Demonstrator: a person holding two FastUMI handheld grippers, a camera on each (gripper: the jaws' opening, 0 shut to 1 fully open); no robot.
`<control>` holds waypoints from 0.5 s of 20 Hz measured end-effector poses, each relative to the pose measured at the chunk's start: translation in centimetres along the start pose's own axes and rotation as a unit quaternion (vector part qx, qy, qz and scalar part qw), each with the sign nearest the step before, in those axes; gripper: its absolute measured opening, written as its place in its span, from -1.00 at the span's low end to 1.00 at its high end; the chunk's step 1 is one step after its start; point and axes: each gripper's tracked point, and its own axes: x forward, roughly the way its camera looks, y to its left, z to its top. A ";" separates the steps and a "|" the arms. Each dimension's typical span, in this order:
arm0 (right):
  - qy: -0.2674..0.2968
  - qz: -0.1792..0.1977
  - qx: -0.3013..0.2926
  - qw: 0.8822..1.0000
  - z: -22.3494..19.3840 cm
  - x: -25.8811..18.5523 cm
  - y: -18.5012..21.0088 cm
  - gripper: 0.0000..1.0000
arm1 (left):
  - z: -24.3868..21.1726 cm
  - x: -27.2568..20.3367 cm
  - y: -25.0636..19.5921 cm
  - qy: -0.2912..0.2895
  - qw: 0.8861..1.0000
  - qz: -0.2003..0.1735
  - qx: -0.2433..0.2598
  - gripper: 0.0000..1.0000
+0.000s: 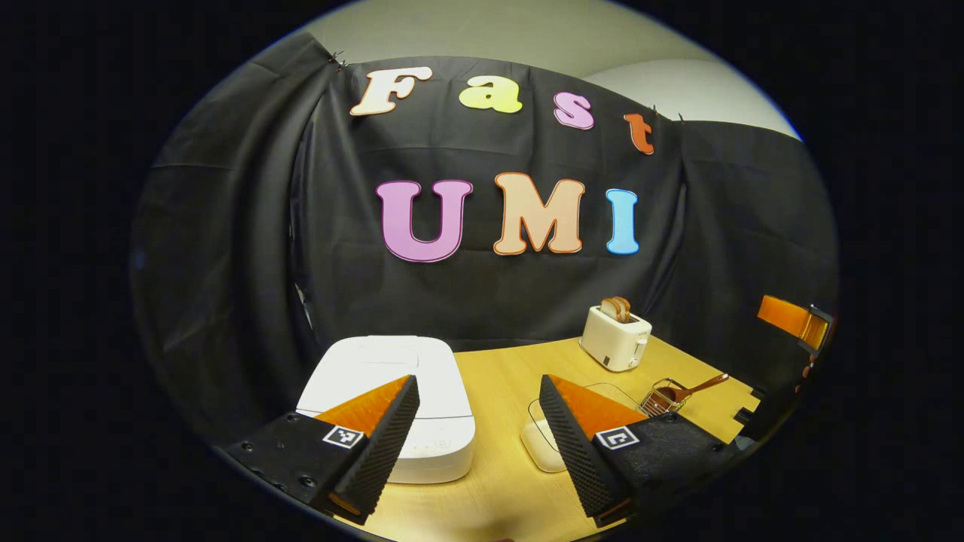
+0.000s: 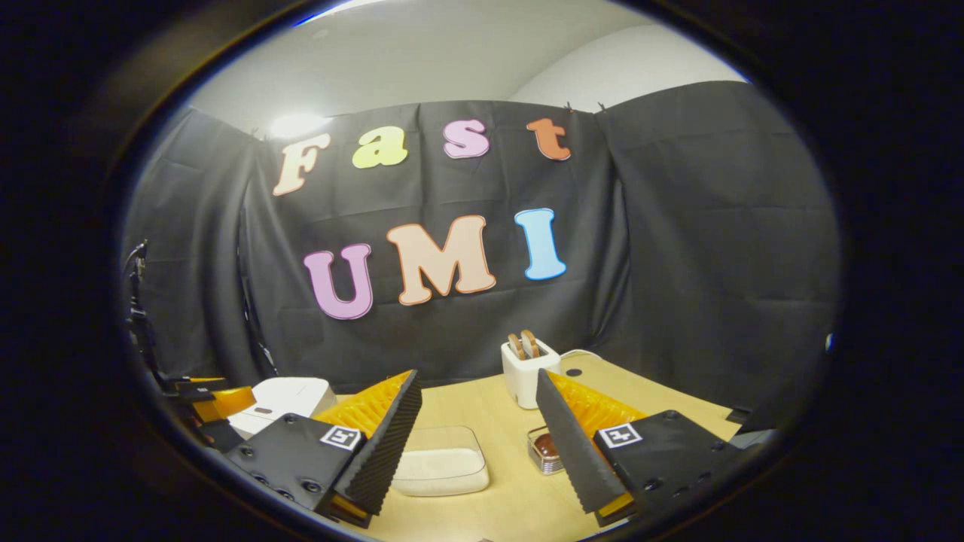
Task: Close the left gripper, press the button to open the rice cooker; take a wooden spoon from the chopstick holder with the right hand, scoop a spoonful of rice and pour it into the rice cooker, then put the wooden spoon back into the chopstick holder.
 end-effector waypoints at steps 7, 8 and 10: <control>0.001 -0.003 -0.006 1.000 -0.3 -0.3 -0.2 0.95 | -0.1 -0.1 -0.2 0.001 1.000 -0.005 -0.007 0.89; 0.002 -0.002 -0.007 1.000 -0.4 -0.3 -0.2 0.95 | -0.2 -0.1 -0.3 0.002 1.000 -0.006 -0.006 0.87; 0.001 0.001 -0.007 1.000 -0.3 -0.3 0.0 0.95 | -0.2 -0.1 -0.2 0.004 1.000 -0.008 -0.003 0.71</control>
